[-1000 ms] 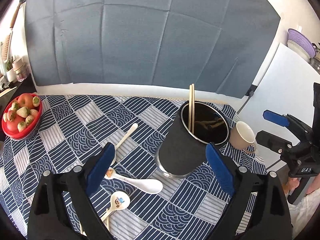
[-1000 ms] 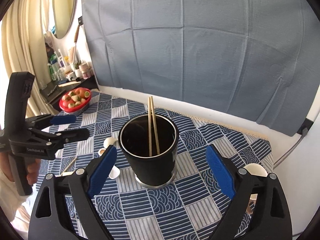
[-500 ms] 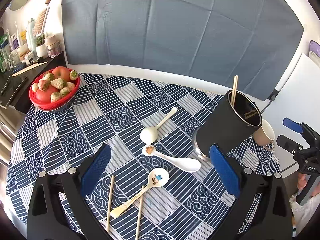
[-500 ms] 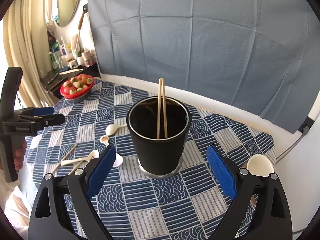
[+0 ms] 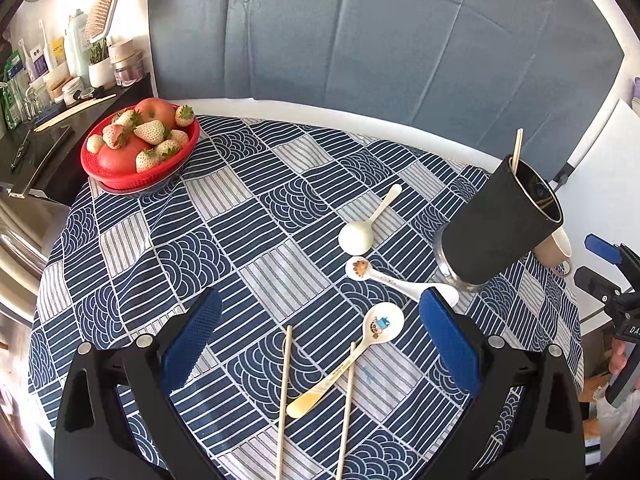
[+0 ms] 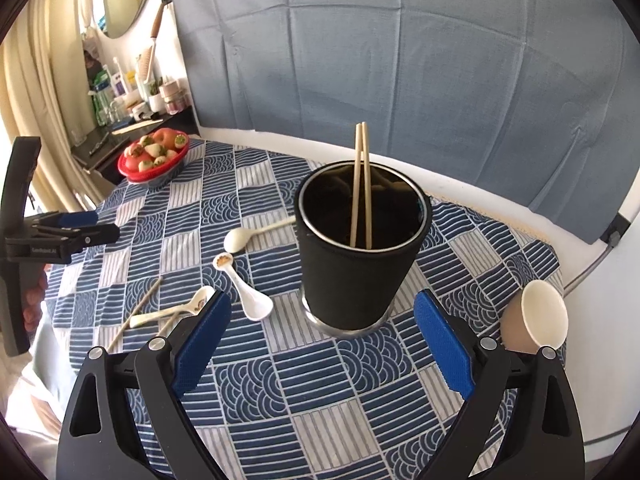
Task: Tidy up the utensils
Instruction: 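Withdraw both open tools from the holder toward the remaining chopsticks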
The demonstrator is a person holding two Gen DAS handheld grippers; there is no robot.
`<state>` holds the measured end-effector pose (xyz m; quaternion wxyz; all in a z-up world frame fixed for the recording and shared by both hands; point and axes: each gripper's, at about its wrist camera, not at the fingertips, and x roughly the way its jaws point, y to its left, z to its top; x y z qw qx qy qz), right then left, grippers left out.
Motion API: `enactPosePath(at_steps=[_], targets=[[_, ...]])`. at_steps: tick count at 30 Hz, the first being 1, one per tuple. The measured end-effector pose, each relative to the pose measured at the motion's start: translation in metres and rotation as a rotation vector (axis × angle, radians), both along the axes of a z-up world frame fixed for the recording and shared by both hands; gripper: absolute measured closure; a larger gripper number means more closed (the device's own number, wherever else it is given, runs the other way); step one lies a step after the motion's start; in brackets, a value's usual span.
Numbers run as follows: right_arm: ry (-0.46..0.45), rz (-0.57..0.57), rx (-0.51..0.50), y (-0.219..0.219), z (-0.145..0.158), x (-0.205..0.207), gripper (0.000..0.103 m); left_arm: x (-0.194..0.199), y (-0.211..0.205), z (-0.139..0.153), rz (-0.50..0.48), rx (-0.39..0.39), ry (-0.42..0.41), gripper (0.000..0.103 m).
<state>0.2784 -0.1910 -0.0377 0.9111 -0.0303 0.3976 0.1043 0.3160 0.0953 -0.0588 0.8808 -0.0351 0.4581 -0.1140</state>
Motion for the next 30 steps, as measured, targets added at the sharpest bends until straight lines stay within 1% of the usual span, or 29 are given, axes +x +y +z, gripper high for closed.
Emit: enactPosePath(at_steps=[8, 12, 16, 24, 30], targets=[[0.038, -0.021, -0.023, 0.039, -0.011, -0.011, 0.015, -0.007, 0.028, -0.012, -0.047, 0.017, 0.036, 0.006], [0.054, -0.026, -0.037, 0.059, -0.018, -0.018, 0.015, -0.010, 0.042, -0.020, -0.068, -0.015, 0.060, 0.006], [0.075, -0.044, -0.027, 0.076, -0.025, -0.023, 0.015, -0.013, 0.051, -0.027, -0.090, 0.006, 0.072, 0.006], [0.098, -0.054, -0.079, 0.119, -0.041, -0.031, 0.015, -0.019, 0.066, -0.046, -0.142, 0.027, 0.124, 0.006], [0.128, -0.050, -0.079, 0.144, -0.057, -0.036, 0.015, -0.027, 0.075, -0.057, -0.189, 0.051, 0.145, 0.006]])
